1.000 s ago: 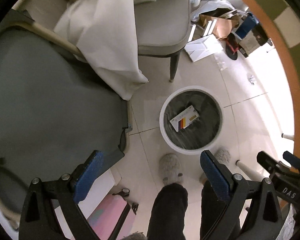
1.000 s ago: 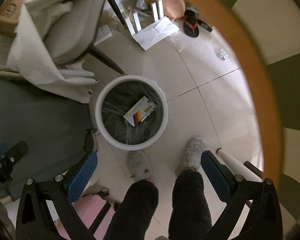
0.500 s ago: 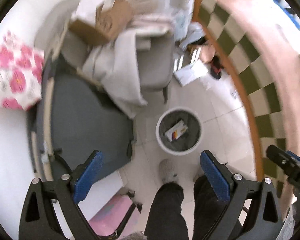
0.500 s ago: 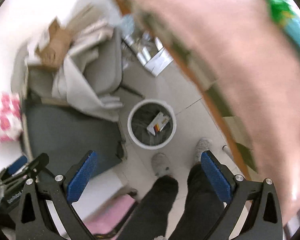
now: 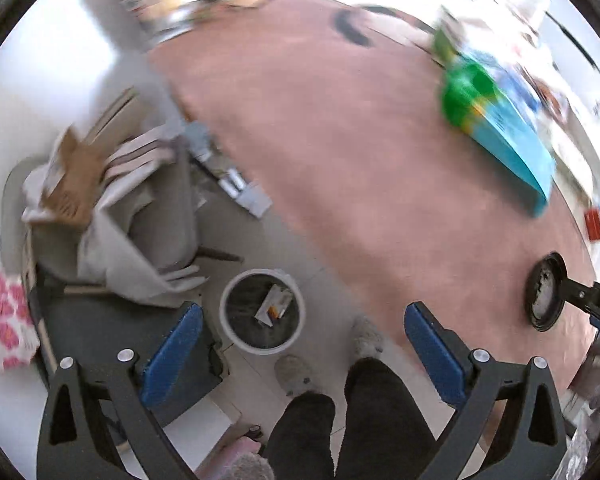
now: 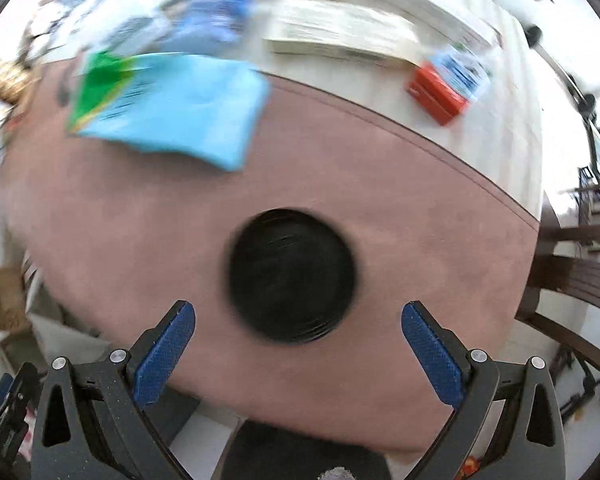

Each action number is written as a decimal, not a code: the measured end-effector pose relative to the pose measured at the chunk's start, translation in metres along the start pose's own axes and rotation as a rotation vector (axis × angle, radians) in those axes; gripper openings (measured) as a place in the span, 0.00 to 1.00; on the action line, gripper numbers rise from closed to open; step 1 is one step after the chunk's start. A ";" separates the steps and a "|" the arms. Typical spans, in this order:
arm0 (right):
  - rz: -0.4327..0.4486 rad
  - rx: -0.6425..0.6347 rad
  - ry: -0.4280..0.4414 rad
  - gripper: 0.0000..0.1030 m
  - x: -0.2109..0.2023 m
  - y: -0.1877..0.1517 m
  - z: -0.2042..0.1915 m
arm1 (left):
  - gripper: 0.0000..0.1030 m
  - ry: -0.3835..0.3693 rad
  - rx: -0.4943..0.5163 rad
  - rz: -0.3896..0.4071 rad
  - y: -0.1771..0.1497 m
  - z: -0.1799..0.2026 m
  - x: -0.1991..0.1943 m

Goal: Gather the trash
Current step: 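Move both tools back over the table toward the snack bag, then grasp the green-and-blue snack bag with the left tool while the right tool grasps the black lid, then carry the bag and lid to the white bin and release them inside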

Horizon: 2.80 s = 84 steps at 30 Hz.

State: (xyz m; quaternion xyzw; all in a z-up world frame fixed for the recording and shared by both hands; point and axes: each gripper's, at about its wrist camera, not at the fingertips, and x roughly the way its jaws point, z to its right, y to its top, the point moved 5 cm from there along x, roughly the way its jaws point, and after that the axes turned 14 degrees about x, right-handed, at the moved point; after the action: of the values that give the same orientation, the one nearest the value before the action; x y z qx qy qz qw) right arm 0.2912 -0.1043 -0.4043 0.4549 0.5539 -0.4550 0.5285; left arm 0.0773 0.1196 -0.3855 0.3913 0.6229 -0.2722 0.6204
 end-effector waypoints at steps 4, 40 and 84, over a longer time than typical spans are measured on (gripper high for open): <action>-0.035 0.021 0.029 1.00 0.021 0.017 0.006 | 1.00 0.009 0.051 -0.040 0.019 0.033 0.016; 0.041 0.073 0.030 0.43 -0.005 0.142 0.085 | 0.34 -0.373 -0.289 -0.078 0.179 0.116 0.076; 0.190 -0.064 0.052 0.85 -0.036 0.058 -0.027 | 0.07 -0.019 0.091 0.188 0.101 0.063 -0.046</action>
State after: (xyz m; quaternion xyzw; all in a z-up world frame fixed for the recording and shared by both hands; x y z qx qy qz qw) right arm 0.3443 -0.0691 -0.3685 0.4998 0.5360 -0.3730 0.5690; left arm 0.1926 0.1157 -0.3302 0.4732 0.5646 -0.2444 0.6305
